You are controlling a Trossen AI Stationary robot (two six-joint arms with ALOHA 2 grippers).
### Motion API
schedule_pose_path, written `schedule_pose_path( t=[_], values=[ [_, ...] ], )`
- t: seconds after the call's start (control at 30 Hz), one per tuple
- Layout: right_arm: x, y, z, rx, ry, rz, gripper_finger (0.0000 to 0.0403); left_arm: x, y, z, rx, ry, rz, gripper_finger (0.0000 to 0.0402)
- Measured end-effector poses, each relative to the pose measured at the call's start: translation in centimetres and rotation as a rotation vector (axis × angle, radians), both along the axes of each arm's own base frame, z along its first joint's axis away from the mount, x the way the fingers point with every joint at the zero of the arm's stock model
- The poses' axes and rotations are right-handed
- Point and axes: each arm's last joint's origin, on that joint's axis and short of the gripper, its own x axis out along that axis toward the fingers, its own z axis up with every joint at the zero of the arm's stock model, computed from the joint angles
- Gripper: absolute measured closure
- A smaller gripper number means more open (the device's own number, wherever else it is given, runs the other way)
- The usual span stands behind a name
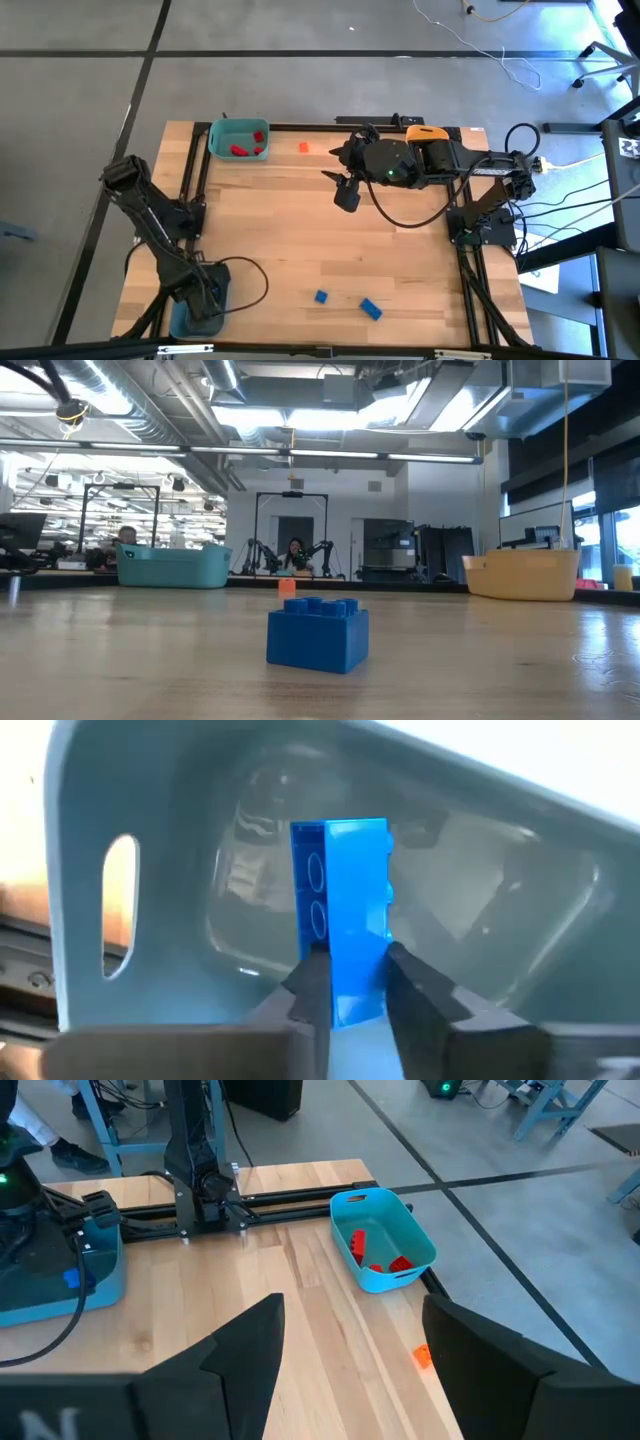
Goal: Sort & place blocks by color
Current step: Put the blue game piece into the gray bin
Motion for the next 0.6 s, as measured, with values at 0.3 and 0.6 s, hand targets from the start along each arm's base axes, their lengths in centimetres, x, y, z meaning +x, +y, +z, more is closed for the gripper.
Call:
schedule_pose_path(
  t=[0.3,0.6],
  values=[
    [0.0,0.0,0.0,0.0,0.0,-0.001,0.0164,0.03,0.02,0.0,0.005,-0.006,0.003,0.0269],
    [-0.39,0.33,-0.76,0.115,0.083,0.096,0.0164,0.01,0.34,0.51,-0.04,0.056,0.09,0.0265]
  ],
)
